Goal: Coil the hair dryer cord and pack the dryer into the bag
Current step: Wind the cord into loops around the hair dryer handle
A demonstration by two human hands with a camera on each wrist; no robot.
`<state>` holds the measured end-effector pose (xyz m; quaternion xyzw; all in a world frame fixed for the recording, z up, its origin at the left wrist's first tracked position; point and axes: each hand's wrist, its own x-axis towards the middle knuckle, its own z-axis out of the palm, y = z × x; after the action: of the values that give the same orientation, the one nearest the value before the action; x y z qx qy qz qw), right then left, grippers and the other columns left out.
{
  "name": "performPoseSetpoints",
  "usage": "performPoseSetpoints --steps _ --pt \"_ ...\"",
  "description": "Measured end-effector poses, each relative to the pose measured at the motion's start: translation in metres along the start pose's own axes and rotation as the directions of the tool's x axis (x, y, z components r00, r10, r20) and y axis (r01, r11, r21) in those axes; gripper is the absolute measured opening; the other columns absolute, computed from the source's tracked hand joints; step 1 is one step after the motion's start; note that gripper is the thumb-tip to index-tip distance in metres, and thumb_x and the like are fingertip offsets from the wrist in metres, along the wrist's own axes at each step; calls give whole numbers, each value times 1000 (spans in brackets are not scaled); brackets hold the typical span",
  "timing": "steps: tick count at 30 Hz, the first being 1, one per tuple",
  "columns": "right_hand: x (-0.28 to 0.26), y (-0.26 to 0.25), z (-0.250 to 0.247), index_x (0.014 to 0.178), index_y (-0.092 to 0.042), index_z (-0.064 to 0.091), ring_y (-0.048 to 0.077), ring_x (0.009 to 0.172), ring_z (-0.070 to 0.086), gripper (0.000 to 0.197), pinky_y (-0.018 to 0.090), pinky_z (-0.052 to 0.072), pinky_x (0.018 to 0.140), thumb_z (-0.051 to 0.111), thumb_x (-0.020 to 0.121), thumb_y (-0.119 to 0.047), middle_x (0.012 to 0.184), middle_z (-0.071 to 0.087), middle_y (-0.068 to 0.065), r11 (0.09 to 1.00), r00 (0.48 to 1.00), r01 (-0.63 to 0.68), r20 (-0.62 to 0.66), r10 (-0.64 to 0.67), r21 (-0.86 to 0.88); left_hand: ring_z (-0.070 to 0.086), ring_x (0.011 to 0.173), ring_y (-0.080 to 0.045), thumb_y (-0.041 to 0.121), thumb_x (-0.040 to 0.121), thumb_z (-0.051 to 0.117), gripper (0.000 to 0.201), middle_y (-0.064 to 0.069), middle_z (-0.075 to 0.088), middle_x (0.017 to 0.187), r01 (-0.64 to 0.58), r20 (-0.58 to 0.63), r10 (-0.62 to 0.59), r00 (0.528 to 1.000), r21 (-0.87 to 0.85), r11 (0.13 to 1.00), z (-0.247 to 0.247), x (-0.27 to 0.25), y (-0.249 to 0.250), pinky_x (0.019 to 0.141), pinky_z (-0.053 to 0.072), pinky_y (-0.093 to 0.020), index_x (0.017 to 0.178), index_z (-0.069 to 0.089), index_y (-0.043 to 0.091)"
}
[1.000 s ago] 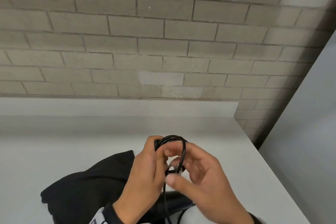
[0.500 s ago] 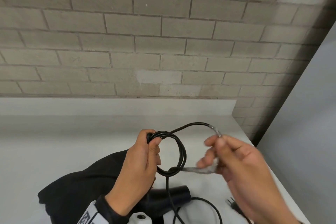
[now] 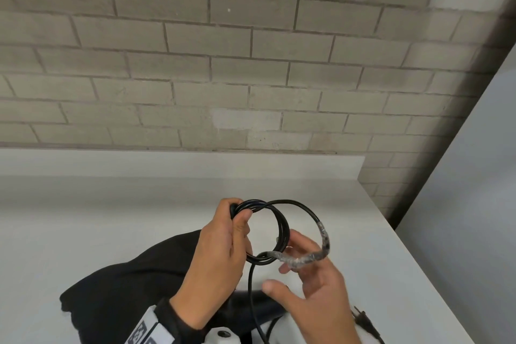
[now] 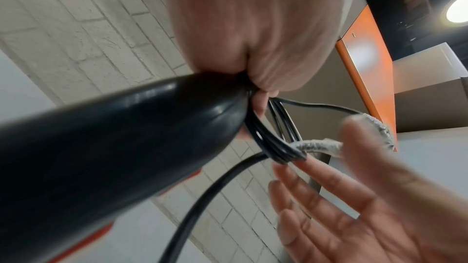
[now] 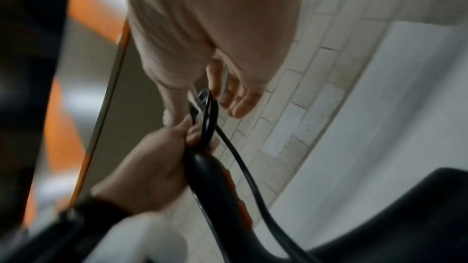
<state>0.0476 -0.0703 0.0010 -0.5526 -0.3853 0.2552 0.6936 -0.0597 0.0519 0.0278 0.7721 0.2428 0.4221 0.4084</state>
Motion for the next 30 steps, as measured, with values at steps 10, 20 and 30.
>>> performPoseSetpoints --steps 10,20,30 --pt "-1 5 21 101 -40 72 9 78 63 30 7 48 68 80 72 -36 90 67 -15 860 859 319 -262 -439 -398 46 48 -4 40 99 38 22 19 53 61 9 -5 -9 1000 -1 1000 4 1 -1 51 45 -27 105 51 24" --pt "18 -63 -29 83 -13 53 24 55 63 15 38 60 67 47 87 -26 56 47 4 867 981 21 -176 77 498 43 49 -6 46 95 36 23 22 51 60 25 1 -25 1000 3 1000 -1 5 1 56 52 -48 100 50 29" --pt "34 -109 -147 82 -9 70 15 39 30 69 19 29 39 92 38 -57 58 51 11 832 920 -391 -132 369 -393 40 51 -5 46 96 36 22 10 46 62 13 86 -18 996 54 998 -12 7 1 52 45 -42 98 50 30"
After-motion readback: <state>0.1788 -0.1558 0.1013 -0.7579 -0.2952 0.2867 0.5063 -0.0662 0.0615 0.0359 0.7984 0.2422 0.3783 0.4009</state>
